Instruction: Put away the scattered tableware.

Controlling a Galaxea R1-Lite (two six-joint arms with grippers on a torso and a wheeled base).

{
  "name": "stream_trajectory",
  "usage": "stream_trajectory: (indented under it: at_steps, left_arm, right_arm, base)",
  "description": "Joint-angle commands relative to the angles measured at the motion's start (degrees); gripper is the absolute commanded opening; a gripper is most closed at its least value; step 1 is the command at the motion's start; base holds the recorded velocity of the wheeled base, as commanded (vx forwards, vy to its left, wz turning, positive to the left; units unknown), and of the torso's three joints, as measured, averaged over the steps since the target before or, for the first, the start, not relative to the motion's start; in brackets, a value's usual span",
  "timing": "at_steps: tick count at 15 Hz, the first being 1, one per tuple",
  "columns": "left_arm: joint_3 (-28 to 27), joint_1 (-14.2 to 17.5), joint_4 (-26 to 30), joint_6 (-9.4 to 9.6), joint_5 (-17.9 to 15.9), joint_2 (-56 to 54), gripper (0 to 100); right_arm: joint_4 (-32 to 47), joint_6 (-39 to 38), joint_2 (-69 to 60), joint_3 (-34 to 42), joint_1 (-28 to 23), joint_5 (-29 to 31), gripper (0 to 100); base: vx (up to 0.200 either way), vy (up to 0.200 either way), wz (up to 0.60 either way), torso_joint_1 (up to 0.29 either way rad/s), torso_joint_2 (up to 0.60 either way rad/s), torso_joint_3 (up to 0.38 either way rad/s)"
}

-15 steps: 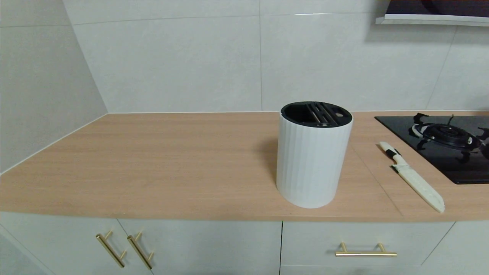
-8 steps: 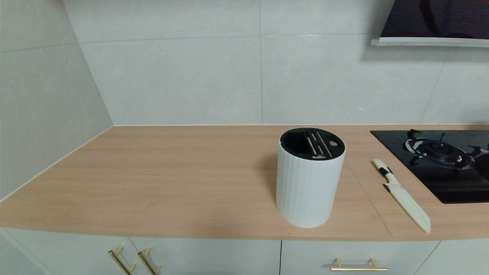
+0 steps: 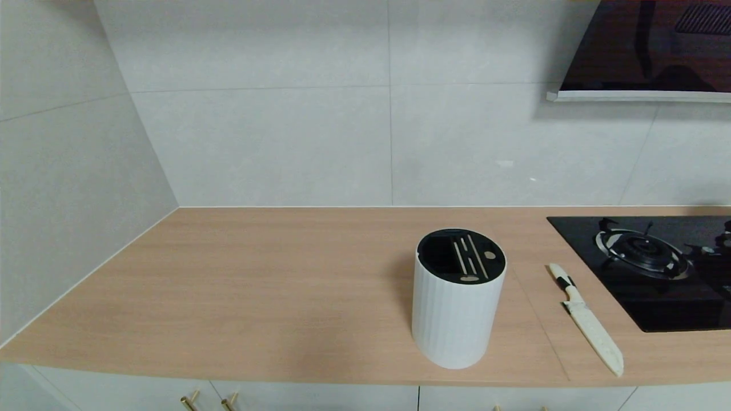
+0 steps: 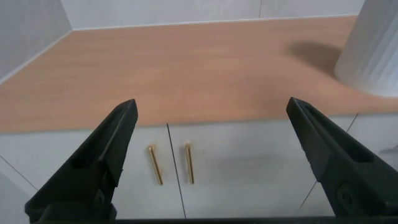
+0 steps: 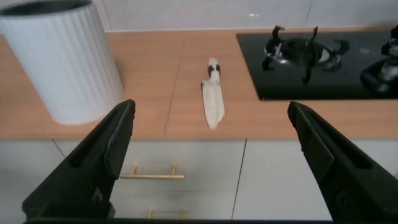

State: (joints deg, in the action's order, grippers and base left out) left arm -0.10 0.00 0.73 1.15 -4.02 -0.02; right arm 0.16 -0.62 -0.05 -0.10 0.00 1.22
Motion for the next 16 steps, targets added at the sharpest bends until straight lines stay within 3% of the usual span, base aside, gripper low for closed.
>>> stream_trajectory:
  at_steps: [1, 6, 16]
  left_arm:
    - [0.0, 0.0, 0.0, 0.0, 0.0, 0.0, 100]
    - [0.0, 0.0, 0.0, 0.0, 0.0, 0.0, 100]
    - [0.0, 0.0, 0.0, 0.0, 0.0, 0.0, 100]
  right_arm:
    - [0.0, 0.0, 0.0, 0.0, 0.0, 0.0, 100]
    - [0.0, 0.1, 0.0, 0.0, 0.0, 0.0, 100]
    - [-0.1, 0.5, 0.0, 0.0, 0.1, 0.0, 100]
  base:
    - [0.0, 0.0, 0.0, 0.237, -0.5, -0.266]
    - [0.0, 0.0, 0.0, 0.17, -0.36, -0.184]
    - [0.0, 0.0, 0.0, 0.003, -0.01, -0.002]
